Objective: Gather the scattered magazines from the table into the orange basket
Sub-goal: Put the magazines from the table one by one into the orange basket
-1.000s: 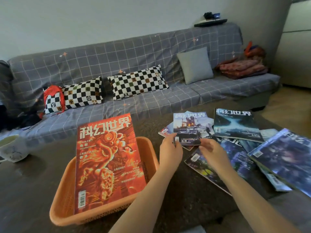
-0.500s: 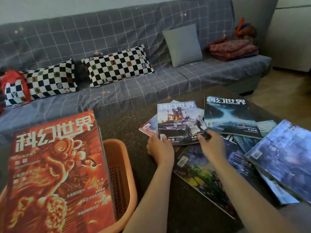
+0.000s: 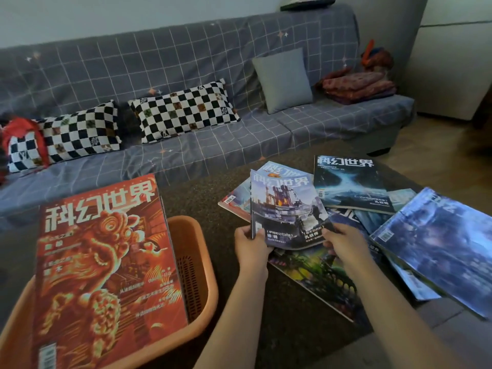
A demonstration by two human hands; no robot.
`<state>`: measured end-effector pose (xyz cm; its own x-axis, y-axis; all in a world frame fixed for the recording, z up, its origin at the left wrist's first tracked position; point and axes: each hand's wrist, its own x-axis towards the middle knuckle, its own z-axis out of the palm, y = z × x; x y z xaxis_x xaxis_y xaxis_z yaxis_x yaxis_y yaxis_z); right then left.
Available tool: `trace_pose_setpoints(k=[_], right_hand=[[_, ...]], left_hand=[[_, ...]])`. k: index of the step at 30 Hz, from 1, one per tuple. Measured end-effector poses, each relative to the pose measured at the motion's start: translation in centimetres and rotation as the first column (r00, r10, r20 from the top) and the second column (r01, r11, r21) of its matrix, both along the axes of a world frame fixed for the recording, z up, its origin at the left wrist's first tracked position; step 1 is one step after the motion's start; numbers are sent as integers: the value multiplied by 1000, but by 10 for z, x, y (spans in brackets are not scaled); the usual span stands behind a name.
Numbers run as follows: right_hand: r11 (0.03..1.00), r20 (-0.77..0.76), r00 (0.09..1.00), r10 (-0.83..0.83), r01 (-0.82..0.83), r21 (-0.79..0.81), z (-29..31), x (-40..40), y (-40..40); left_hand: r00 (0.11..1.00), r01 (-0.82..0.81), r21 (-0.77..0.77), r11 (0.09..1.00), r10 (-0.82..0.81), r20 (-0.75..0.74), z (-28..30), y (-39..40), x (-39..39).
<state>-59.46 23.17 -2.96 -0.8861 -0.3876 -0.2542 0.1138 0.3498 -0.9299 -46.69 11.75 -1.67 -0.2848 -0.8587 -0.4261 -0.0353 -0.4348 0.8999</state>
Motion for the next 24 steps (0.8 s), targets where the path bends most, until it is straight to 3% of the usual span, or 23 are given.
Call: trace_pose_setpoints(k=[4, 7, 16, 24], right_hand=[[953, 298, 953, 63, 31, -301, 14, 21, 27], [868, 382, 913, 141, 72, -491, 27, 37, 41], [768, 248, 900, 358, -133, -627, 78, 101, 39], [721, 112, 846, 521, -367, -588, 93, 172, -5]], left_hand=[[993, 15, 2, 1000, -15, -118, 17, 20, 30], [983, 25, 2, 1000, -24, -184, 32, 30, 48], [892, -51, -49, 998, 23, -451, 74, 34, 131], [872, -248, -174, 953, 142, -468, 77, 17, 225]])
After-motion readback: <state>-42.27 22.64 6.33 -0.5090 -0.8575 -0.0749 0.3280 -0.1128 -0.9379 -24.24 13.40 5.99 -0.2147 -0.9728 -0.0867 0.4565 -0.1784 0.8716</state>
